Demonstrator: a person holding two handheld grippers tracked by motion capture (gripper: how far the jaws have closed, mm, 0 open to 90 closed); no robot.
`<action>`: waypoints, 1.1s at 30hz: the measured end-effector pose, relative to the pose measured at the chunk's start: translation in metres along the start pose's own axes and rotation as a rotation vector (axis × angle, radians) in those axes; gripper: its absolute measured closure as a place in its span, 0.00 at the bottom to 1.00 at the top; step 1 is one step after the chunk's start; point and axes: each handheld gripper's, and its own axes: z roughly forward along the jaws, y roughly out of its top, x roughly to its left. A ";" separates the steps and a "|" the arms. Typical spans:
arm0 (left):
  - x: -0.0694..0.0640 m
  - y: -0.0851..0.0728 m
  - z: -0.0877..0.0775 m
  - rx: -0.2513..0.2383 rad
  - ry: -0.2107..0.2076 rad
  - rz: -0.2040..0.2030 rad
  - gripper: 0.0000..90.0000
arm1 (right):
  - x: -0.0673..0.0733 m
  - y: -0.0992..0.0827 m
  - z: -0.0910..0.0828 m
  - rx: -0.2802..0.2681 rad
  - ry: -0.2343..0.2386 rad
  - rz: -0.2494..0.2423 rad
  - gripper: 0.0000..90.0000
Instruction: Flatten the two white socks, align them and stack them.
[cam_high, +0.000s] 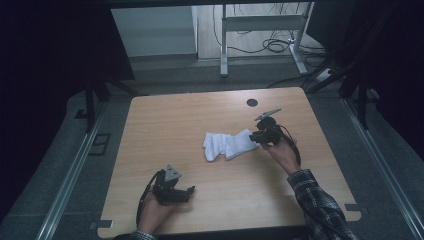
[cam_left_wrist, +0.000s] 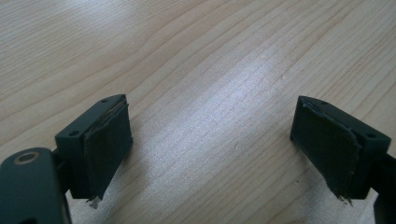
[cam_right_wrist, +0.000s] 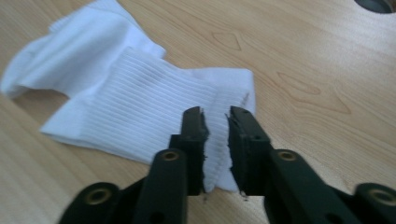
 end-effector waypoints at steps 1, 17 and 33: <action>0.000 0.000 0.000 0.000 0.000 0.000 0.14 | 0.000 0.000 0.000 0.000 0.000 0.000 0.79; 0.000 0.000 0.000 0.000 0.000 0.000 0.14 | 0.006 -0.004 0.016 0.037 -0.008 -0.029 0.92; 0.000 0.000 0.000 0.000 0.000 0.000 0.14 | 0.024 0.043 -0.049 -0.095 0.033 -0.072 0.93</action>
